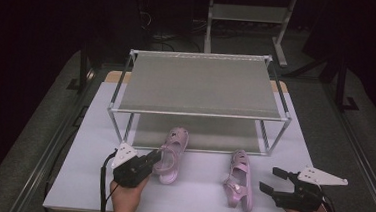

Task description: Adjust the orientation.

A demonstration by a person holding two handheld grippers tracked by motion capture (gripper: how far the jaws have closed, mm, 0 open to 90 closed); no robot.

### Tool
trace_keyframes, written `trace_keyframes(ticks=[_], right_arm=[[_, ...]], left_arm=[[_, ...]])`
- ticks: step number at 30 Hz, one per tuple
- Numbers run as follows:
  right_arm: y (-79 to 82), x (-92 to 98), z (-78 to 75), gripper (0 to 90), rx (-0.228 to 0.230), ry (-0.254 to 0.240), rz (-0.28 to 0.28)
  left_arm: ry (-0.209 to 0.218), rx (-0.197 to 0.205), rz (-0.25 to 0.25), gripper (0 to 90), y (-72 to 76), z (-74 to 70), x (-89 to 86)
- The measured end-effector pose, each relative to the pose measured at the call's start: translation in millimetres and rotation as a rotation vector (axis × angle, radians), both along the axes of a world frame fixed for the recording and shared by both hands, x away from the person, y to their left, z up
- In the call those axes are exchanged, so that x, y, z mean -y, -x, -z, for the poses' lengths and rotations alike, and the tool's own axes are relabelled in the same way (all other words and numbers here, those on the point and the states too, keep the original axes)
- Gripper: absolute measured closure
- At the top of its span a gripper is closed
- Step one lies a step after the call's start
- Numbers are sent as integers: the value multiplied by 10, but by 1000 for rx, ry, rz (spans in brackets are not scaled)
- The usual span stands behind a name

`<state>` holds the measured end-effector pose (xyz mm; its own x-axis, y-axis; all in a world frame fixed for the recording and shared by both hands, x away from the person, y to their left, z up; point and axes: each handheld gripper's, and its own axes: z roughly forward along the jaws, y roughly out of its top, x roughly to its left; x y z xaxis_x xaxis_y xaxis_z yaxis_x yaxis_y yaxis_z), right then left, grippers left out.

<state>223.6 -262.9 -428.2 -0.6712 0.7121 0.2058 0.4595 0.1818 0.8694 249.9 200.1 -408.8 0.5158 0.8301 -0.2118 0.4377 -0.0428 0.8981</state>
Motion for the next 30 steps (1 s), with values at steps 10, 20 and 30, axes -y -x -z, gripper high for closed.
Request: trace_keyframes(ticks=[10,20,30], right_arm=[[-15,-22,15,233,-7,-5,-19],[-20,-25,19,233,-5,-13,-24],[-28,-8,27,234,-2,-18,-32]], left_arm=[[-10,44,-59,836,-370,60,230],[-34,57,-128,837,-661,205,469],[-56,64,-185,836,-867,233,511]])
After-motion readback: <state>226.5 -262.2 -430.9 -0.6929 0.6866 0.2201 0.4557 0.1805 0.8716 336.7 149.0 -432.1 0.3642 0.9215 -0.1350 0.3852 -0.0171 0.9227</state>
